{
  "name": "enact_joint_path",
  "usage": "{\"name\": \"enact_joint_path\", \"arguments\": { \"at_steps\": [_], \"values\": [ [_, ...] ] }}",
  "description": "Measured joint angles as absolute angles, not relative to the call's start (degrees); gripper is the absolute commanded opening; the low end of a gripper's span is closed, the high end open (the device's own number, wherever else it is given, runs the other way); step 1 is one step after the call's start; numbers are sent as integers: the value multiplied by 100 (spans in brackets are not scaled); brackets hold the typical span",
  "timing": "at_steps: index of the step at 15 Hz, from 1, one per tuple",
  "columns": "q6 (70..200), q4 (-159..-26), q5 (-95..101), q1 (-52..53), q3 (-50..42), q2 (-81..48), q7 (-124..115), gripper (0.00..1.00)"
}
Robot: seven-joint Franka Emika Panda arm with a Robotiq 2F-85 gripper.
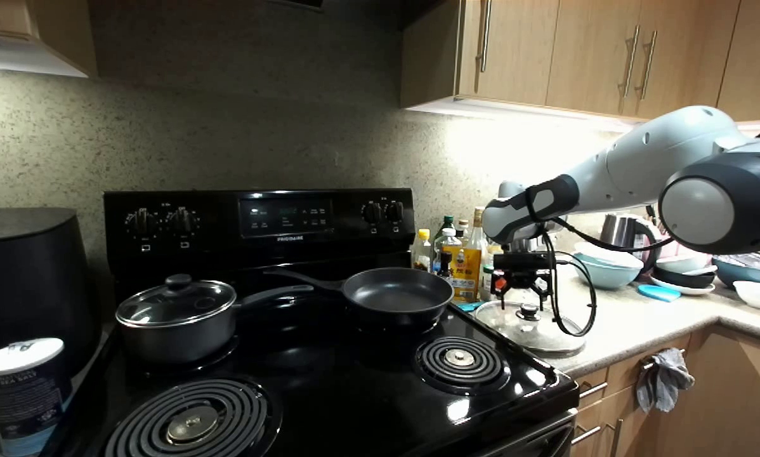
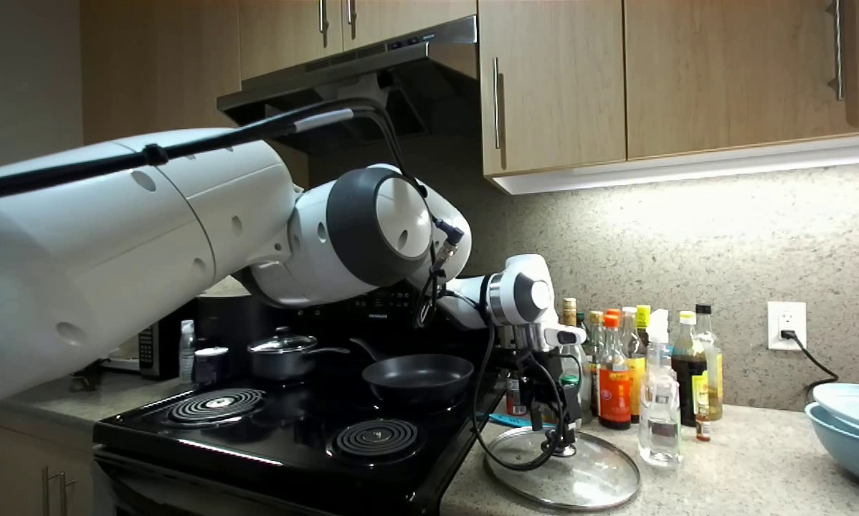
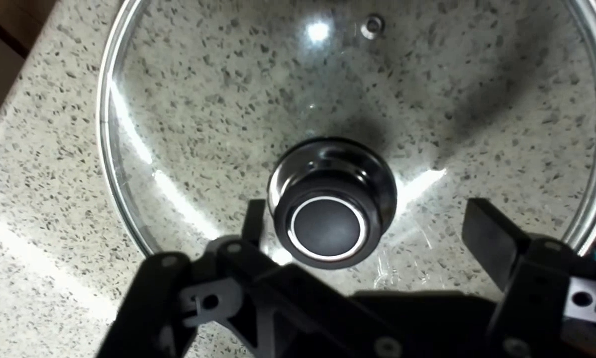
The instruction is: Pick up the glass lid from the countertop and put it on the black pan on the stove.
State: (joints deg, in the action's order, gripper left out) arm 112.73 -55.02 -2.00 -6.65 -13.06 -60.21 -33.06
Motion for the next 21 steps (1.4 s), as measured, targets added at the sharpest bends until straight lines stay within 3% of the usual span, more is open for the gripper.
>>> {"name": "enact_joint_path", "arguments": {
  "at_steps": [13, 14, 15, 21],
  "values": [
    [10772, -5493, -200, -666, -1314, -6021, -3306, 100],
    [10772, -5493, -200, -666, -1311, -6021, -3306, 90],
    [10772, -5493, -200, -667, -1309, -6021, -3306, 74],
    [10772, -5465, -201, -663, -1317, -6011, -3306, 35]
  ]
}}
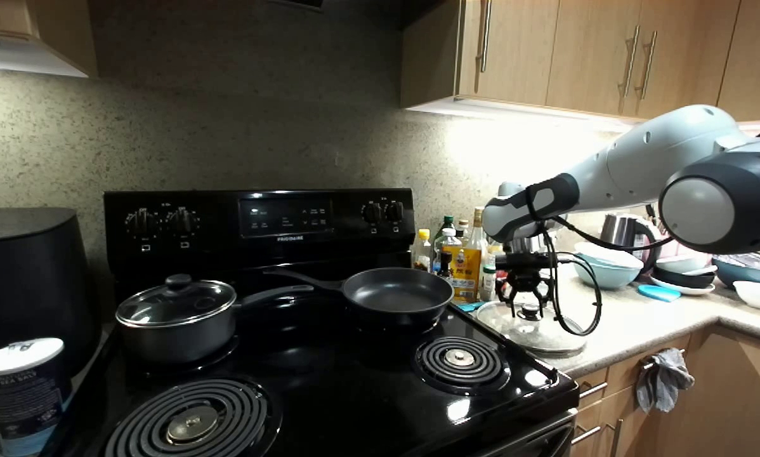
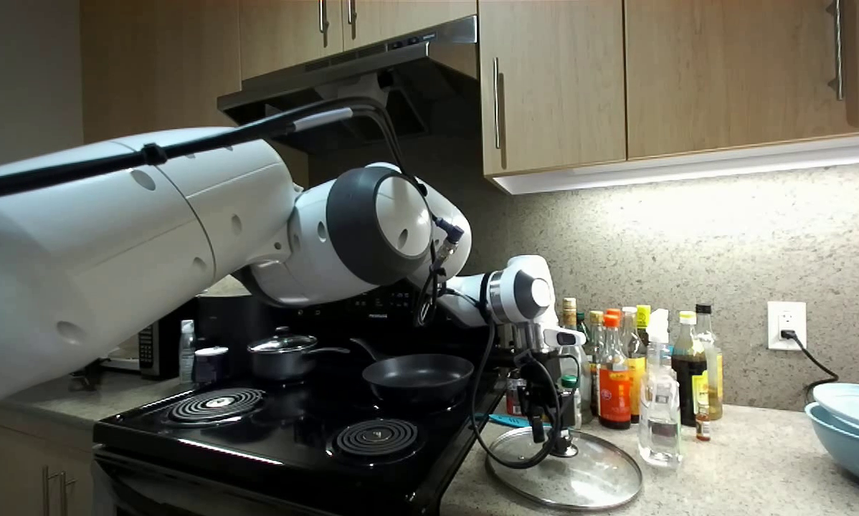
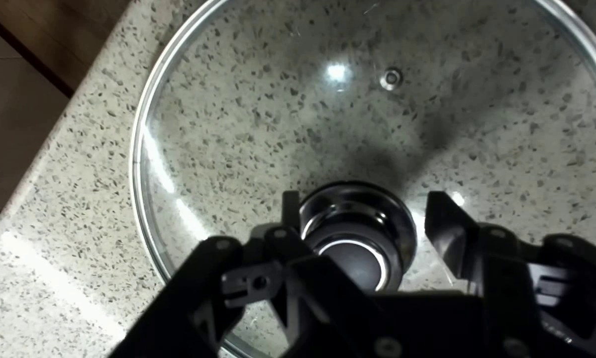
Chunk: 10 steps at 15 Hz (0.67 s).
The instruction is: Pick up the glass lid from the countertop and put it on the black pan on the stove.
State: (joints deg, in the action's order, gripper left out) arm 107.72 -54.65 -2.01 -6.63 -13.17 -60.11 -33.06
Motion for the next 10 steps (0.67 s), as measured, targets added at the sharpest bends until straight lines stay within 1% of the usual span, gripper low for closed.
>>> {"name": "enact_joint_path", "arguments": {
  "at_steps": [1, 3, 4, 5, 6, 7, 8, 9, 10],
  "values": [
    [10764, -5465, -201, -663, -1327, -6001, -3306, 32],
    [10763, -5465, -202, -664, -1327, -5993, -3306, 31],
    [10763, -5463, -202, -663, -1327, -5992, -3306, 28],
    [10769, -5463, -202, -661, -1327, -5988, -3306, 24],
    [10771, -5463, -201, -656, -1327, -5982, -3306, 13],
    [10804, -5464, -199, -650, -1326, -5986, -3306, 54],
    [10867, -5465, -186, -642, -1326, -6000, -3305, 48],
    [10905, -5465, -154, -634, -1327, -6005, -3305, 25],
    [10937, -5465, -122, -628, -1329, -6011, -3305, 29]
  ]
}}
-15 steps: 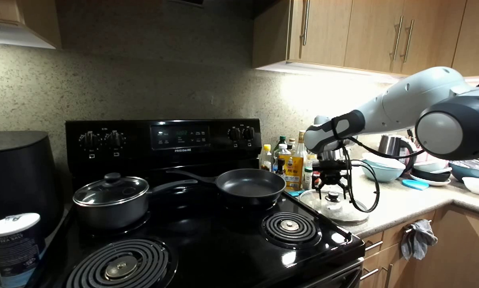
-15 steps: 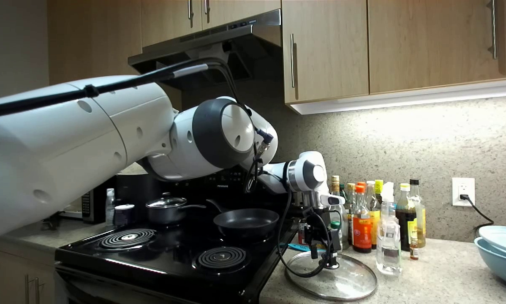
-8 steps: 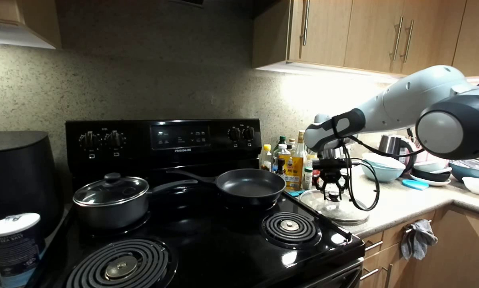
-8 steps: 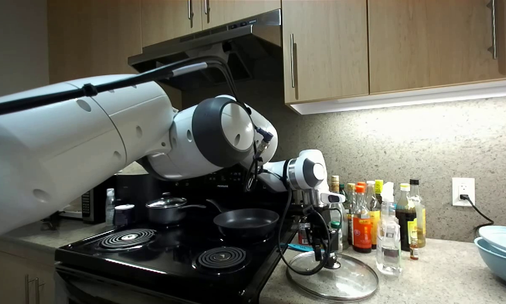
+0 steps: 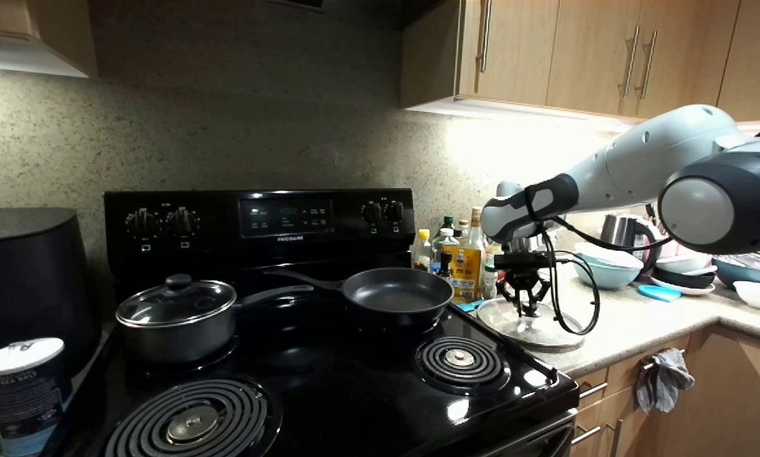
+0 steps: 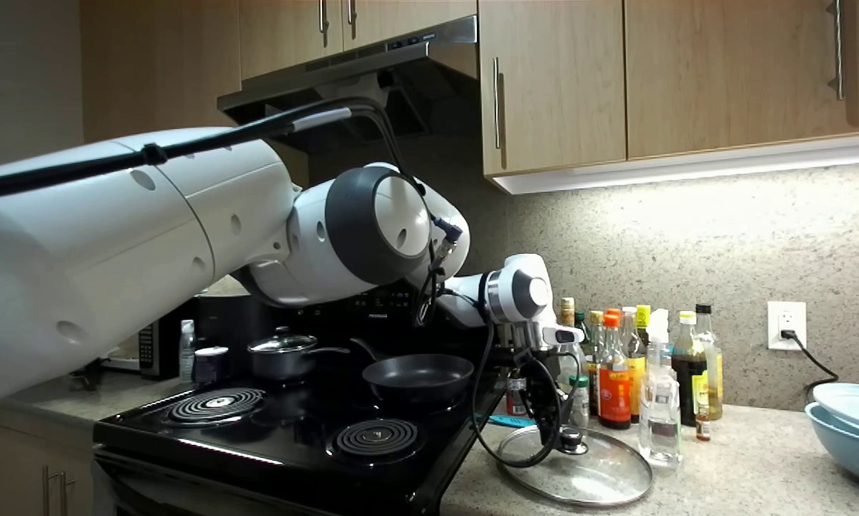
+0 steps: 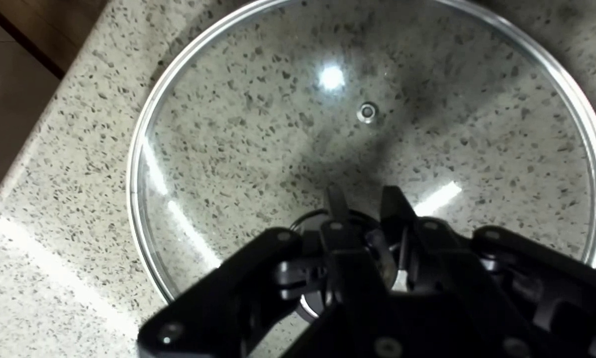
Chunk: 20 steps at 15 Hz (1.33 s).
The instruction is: Pick up the glass lid from the countertop and put it on the black pan on the stove.
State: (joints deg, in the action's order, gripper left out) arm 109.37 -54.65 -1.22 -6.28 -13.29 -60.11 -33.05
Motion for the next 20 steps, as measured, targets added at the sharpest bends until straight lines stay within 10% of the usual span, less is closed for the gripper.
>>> {"name": "enact_joint_path", "arguments": {
  "at_steps": [1, 7, 20],
  "values": [
    [10969, -5465, -104, -623, -1329, -6019, -3305, 62],
    [10950, -5465, -94, -632, -1350, -6029, -3319, 98],
    [10996, -5464, -133, -820, -1382, -6042, -3395, 100]
  ]
}}
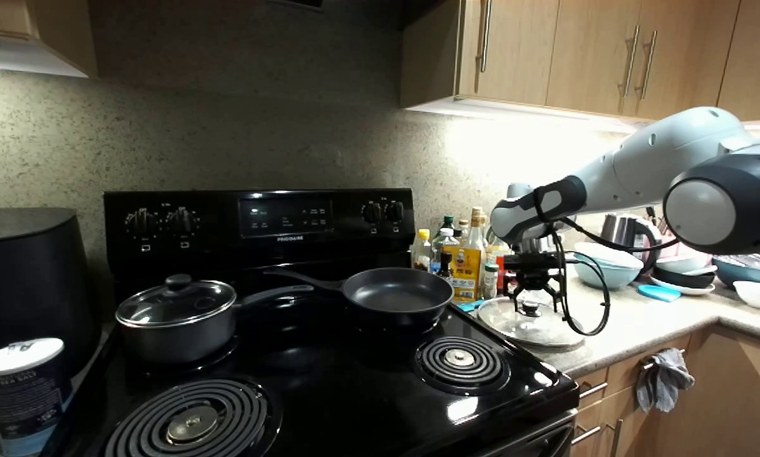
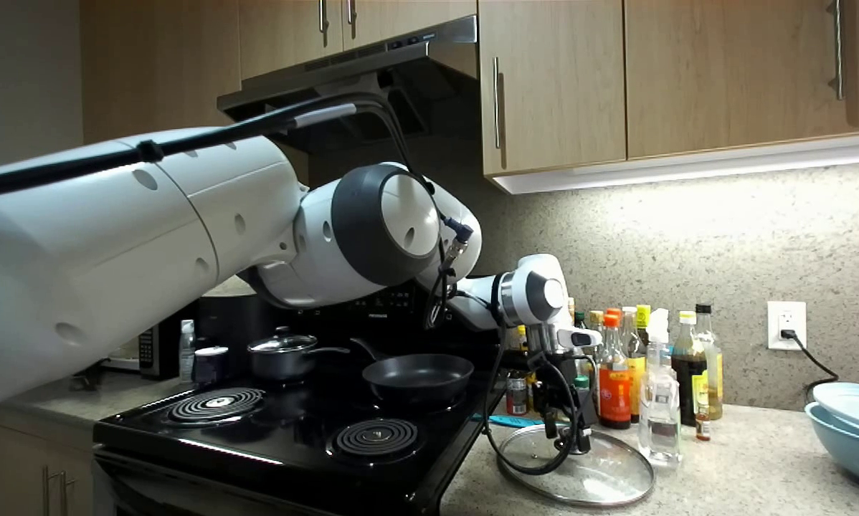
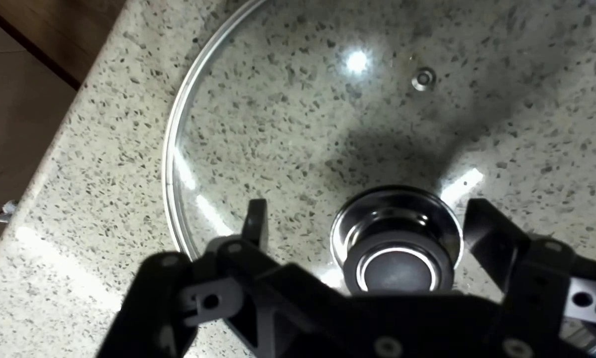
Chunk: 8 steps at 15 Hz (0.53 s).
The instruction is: Pick up the glass lid from the countertop and put it on the black pan on the stove.
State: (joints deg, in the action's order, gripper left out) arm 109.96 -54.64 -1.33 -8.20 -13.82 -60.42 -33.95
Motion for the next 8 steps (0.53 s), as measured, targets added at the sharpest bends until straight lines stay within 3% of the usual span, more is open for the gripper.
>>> {"name": "enact_joint_path", "arguments": {
  "at_steps": [6, 7, 8],
  "values": [
    [11771, -5463, -129, -827, -1340, -6185, -2863, 97],
    [11842, -5456, -129, -834, -1330, -6203, -2751, 74],
    [11861, -5451, -129, -843, -1318, -6204, -2668, 73]
  ]
}}
